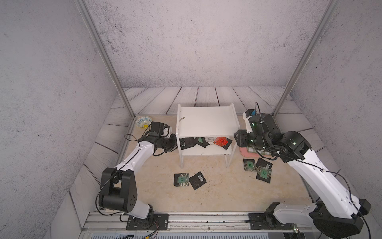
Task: Remove the tea bags from the shelf
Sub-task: Pick up the tea bag from the shelf.
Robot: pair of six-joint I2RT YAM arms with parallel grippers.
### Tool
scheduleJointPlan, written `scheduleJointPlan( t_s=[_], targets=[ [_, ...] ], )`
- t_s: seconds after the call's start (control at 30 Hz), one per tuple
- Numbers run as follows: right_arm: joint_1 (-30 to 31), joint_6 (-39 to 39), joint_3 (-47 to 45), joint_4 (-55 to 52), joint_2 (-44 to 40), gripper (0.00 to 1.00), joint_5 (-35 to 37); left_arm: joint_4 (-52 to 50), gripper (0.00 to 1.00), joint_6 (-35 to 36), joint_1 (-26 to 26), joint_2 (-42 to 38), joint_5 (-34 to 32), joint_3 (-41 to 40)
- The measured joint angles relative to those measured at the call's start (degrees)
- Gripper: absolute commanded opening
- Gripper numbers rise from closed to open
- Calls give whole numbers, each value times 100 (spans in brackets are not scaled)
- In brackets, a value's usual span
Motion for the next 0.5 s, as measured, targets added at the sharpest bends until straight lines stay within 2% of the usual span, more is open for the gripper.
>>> scheduleJointPlan(
  t_s=[0.3, 0.37, 0.5],
  targets=[
    [0, 7, -66, 33, -111, 44, 2, -223, 4, 146, 153, -426, -83, -151],
    [0, 11, -66, 33, -111, 44, 2, -273, 0, 160, 190, -522, -98, -179],
    [0, 20, -70, 35, -111, 44, 0, -387, 0, 151, 317, -748, -105, -278]
  ],
)
